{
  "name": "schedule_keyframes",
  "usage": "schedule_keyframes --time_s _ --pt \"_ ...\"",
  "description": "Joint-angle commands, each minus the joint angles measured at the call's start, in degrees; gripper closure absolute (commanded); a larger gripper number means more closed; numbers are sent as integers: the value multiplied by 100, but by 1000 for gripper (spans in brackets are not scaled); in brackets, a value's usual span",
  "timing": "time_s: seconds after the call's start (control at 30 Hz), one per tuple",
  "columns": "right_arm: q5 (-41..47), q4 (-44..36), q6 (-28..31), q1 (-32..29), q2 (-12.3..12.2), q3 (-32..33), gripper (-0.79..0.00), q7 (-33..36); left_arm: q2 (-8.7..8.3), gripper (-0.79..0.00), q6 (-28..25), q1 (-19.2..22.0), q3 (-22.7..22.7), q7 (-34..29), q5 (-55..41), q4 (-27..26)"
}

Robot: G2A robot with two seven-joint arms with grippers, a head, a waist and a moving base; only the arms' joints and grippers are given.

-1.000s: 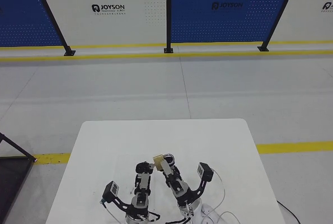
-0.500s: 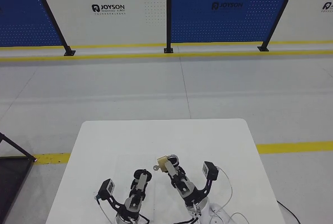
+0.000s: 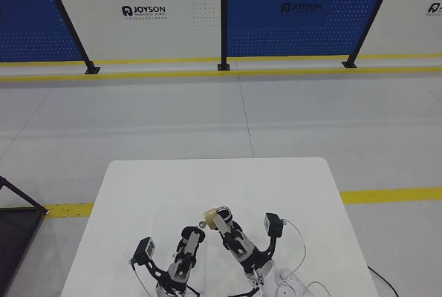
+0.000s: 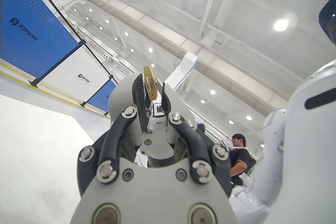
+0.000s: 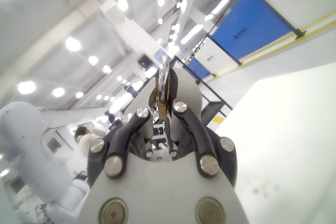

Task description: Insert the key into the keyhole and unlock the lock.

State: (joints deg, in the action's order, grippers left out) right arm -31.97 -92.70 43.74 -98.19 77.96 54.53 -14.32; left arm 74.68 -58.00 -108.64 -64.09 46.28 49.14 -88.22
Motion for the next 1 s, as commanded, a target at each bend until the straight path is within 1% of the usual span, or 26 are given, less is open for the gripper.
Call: schedule_keyframes --time_s 0.0,0.17,0.27,0.47,0.57,0.6,0.63,0.67,0.97 --pt "-20 -3 -18 -3 -4 -15 0 40 4 -200 2 5 -11 2 4 1" --pt "-22 -22 -32 -12 -17 -22 0 89 20 -197 51 -1 -29 51 58 12" --pt "-43 -36 -29 -22 -25 -21 0 97 30 -169 63 4 -20 63 70 26" --pt "-69 -43 -53 -29 -39 -34 0 153 45 -157 91 8 -3 91 159 46" --pt "-77 -45 -57 -29 -46 -46 0 179 52 -123 132 4 -1 130 214 56" --pt "-80 -45 -58 -30 -49 -49 0 189 55 -46 144 5 0 139 230 58" --pt "-85 -47 -60 -30 -51 -51 0 198 57 -9 160 5 -1 152 247 60" --pt "-97 -48 -61 -30 -54 -54 0 210 59 0 173 6 -3 165 267 61" --pt "-243 -60 -95 -48 -75 -83 0 229 76 0 361 1 -26 361 534 77"
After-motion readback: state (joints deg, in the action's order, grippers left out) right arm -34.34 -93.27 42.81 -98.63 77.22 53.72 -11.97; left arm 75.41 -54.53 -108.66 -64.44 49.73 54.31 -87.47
